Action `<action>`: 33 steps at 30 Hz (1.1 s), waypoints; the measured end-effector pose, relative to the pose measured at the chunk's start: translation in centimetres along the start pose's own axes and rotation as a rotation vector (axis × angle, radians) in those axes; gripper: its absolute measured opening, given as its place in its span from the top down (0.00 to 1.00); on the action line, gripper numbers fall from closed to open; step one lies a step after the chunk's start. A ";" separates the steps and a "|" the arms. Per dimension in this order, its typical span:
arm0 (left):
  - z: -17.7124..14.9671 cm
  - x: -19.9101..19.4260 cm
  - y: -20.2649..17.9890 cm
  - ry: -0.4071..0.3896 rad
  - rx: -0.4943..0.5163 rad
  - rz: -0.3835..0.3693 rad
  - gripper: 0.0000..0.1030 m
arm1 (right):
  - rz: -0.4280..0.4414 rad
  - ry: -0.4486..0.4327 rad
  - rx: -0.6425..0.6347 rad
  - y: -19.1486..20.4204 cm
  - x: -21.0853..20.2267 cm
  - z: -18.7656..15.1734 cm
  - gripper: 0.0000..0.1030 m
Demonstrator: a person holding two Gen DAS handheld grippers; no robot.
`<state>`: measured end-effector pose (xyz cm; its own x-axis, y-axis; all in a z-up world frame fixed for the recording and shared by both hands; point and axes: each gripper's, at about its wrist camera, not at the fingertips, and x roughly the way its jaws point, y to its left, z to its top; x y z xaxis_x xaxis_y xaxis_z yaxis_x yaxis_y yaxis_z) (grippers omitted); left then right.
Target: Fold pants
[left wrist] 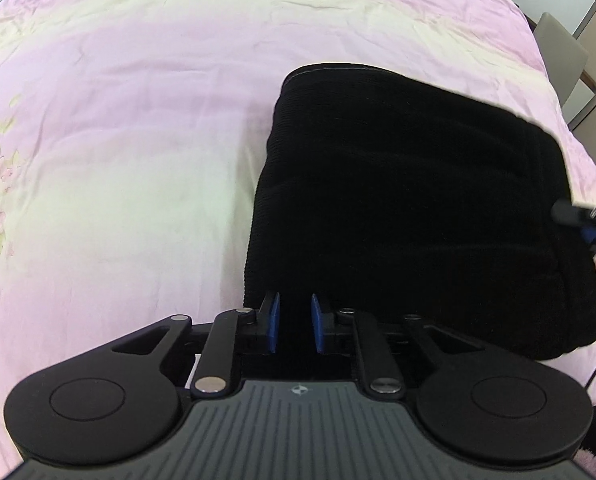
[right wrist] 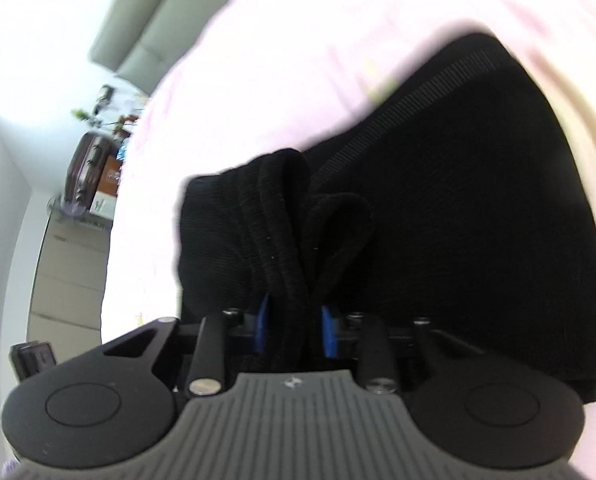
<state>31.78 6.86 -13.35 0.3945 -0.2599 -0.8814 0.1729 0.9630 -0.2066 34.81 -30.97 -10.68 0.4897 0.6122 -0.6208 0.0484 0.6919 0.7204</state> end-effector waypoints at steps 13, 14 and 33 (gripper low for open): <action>3.5 -2.9 -4.5 -0.153 0.008 -0.096 0.82 | -0.066 -0.143 -0.126 4.9 -7.4 5.8 0.85; 3.8 -2.6 -5.1 -0.156 0.019 -0.096 0.82 | -0.092 -0.145 -0.102 3.0 -8.2 5.9 0.85; 5.1 2.3 -9.1 -0.075 0.129 -0.029 0.83 | -0.359 -0.090 -0.119 -8.8 -8.0 4.8 0.65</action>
<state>35.76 -2.87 -11.32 0.4530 -0.2968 -0.8406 0.2980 0.9391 -0.1710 34.66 -43.76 -10.54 0.5349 0.2905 -0.7934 0.1317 0.8989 0.4180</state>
